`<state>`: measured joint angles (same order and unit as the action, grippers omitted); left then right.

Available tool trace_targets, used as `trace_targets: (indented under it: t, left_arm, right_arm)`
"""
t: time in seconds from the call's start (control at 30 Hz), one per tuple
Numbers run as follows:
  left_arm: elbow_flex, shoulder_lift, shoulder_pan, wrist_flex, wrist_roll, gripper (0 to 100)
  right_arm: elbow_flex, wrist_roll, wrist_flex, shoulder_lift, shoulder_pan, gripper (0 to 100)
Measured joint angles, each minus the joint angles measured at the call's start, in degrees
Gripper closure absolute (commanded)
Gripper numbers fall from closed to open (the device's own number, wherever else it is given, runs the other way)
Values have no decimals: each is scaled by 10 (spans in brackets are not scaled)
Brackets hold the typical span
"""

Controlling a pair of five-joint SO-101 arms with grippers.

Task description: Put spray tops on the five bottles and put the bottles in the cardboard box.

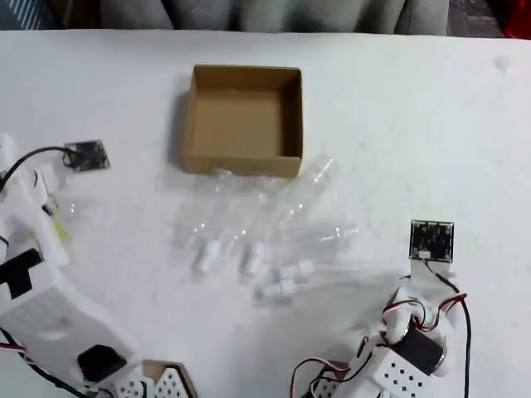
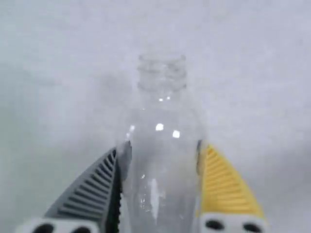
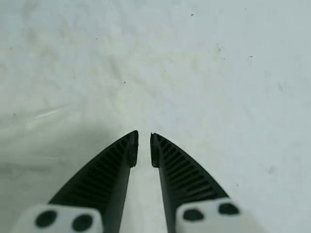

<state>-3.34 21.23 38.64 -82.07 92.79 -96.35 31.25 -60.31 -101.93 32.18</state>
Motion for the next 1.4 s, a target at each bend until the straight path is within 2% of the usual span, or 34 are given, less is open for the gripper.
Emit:
trace_targets:
  t: [0.13, 0.2, 0.4, 0.57, 0.8, 1.0, 1.23, 1.3, 1.4]
  left_arm:
    - [-42, 0, -32, -111, -101, 942]
    - [-50, 0, -53, -142, -176, 942]
    - [-52, 0, -93, -152, -426, 949]
    - [-27, -1, -106, -131, -559, 969]
    - [191, -103, -166, 24, -658, 968]
    - [354, -215, -202, 144, -776, 957]
    - [423, -236, -202, 207, -816, 697]
    - [425, -236, -202, 208, -818, 675]
    - [425, -236, -202, 210, -818, 699]
  right_arm:
    - [0, 0, 0, 0, 0, 984]
    - [0, 0, 0, 0, 0, 984]
    - [0, 0, 0, 0, 0, 984]
    - [0, 0, 0, 0, 0, 984]
    - [0, 0, 0, 0, 0, 984]
    - [0, 0, 0, 0, 0, 984]
    - [0, 0, 0, 0, 0, 984]
    - [0, 0, 0, 0, 0, 984]
    - [0, 0, 0, 0, 0, 984]
